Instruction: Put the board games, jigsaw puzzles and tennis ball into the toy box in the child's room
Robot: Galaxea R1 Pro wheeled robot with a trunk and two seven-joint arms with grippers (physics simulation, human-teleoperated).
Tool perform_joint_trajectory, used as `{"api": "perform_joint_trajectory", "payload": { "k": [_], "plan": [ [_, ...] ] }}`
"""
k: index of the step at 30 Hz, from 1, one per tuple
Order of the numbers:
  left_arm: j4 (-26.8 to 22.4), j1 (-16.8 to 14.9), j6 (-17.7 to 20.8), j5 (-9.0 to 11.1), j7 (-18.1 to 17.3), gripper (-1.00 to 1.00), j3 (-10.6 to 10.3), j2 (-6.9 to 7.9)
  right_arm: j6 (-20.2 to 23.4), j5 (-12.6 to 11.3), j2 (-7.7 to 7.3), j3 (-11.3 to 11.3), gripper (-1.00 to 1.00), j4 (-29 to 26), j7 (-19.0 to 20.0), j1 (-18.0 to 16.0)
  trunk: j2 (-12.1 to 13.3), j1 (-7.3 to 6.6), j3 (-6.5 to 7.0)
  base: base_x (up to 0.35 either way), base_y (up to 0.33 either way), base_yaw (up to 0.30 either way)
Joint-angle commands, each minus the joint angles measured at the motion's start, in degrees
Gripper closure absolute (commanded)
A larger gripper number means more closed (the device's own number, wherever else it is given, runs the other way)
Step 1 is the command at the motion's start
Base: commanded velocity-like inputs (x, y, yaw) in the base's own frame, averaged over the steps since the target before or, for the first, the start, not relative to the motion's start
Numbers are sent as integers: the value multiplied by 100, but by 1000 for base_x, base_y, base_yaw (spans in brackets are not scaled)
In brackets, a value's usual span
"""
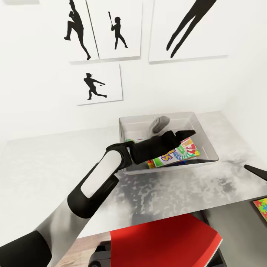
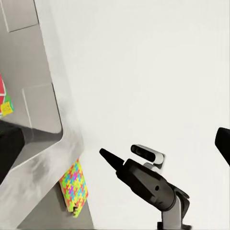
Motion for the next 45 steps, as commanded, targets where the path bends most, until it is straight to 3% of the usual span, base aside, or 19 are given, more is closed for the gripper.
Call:
{"api": "perform_joint_trajectory", "payload": {
  "k": [1,13,21,28,33,45],
  "plan": [
    [-8,0,5,55,-71,-100,-61,6,24,10,-4,-12,-100,0,88,-2,-9,3,-5,0,0,0],
    [-10,107,11,48,-646,-100,-501,83,24,10,-12,-42,-100,0,319,4,-9,3,73,0,0,0],
    [-10,439,6,40,-968,-100,-509,129,24,10,13,1,-100,0,344,5,-9,3,143,0,0,0],
    [-9,636,3,-68,-1663,-100,-431,188,24,10,44,71,-100,0,352,5,-9,3,206,0,0,0],
    [-9,685,4,-144,-1941,-100,-414,203,24,10,51,116,-100,0,353,5,-9,3,252,0,0,0],
    [-9,803,-10,-197,-2099,-100,-393,285,24,10,48,151,-100,0,348,5,-9,3,363,0,0,0]
  ]
}}
